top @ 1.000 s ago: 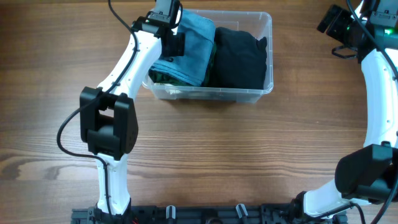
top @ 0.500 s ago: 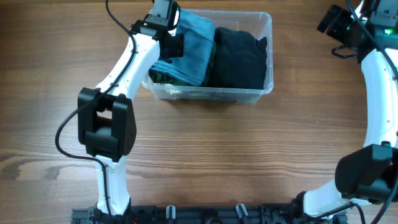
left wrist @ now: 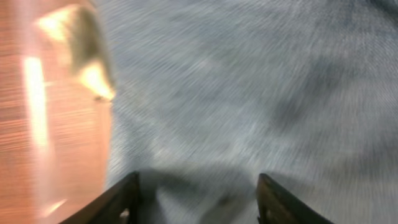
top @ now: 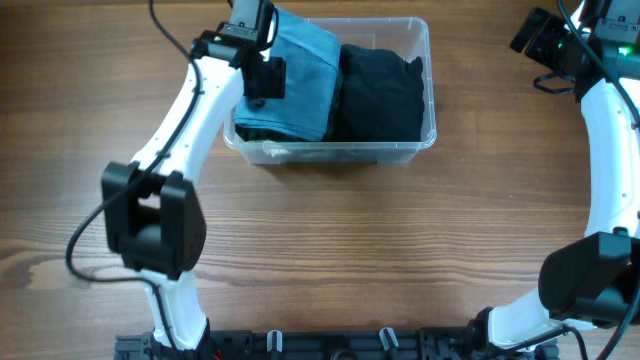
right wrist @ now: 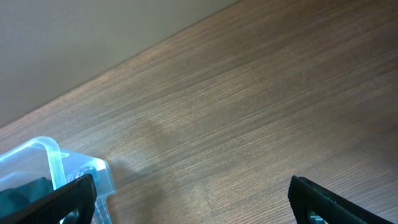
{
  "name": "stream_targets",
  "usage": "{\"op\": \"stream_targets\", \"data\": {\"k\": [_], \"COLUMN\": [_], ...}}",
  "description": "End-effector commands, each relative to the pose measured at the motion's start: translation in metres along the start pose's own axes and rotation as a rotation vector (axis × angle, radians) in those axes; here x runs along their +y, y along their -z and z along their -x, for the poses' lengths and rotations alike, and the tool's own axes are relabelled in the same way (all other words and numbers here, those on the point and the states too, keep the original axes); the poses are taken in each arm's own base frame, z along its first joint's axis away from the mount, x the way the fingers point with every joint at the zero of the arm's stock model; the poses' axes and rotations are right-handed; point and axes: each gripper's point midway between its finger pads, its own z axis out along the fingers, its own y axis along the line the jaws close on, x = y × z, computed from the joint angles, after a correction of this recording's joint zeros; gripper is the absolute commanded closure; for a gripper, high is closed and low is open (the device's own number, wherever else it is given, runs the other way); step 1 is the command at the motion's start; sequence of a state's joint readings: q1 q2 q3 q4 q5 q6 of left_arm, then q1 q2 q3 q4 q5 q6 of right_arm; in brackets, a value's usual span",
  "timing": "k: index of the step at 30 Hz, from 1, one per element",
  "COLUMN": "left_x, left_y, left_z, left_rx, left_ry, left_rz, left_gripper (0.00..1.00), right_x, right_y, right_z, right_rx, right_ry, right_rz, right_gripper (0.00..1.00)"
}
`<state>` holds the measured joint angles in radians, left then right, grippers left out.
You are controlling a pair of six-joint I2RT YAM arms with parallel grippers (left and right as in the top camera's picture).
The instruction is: Pack container
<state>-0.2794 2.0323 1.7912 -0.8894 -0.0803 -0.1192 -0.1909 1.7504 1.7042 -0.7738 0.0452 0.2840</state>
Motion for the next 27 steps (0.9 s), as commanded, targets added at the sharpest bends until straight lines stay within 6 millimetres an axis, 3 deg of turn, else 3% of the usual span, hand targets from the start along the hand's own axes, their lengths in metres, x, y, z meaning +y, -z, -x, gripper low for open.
{"op": "stream_targets", "data": {"k": [1,3,5,11,16,21,27], "left_x": [0.006,0.006,0.006,0.009,0.015,0.041,0.067], "left_y": [0.062,0.085,0.098,0.13,0.168,0.212,0.244], "left_z": [0.025,0.033,0.036,0.037,0.038,0.021,-0.009], "left_rx": [-0.154,-0.213,-0.238,-0.291,-0.359,-0.386,-0.364], "left_ry": [0.013,0.019,0.021,0.028,0.041,0.079,0.119], "left_rz": [0.015,0.0,-0.005,-0.015,-0.023,-0.001,0.033], "left_gripper": [0.26,0.22,0.2,0.02,0.0,0.0,0.0], "right_x": [0.001,0.001,0.001,0.001,0.001,0.001,0.001], "right_y": [-0.008,-0.008,-0.008,-0.008,-0.008,-0.008,-0.008], "right_z": [-0.006,-0.006,-0.006,-0.006,-0.007,-0.006,-0.006], "right_rx": [0.021,0.021,0.021,0.021,0.022,0.022,0.021], "right_ry": [-0.004,-0.004,-0.004,-0.004,-0.004,-0.004,-0.004], "right_rz": [0.001,0.001,0.001,0.001,0.001,0.001,0.001], "right_gripper": [0.0,0.0,0.0,0.0,0.0,0.0,0.0]}}
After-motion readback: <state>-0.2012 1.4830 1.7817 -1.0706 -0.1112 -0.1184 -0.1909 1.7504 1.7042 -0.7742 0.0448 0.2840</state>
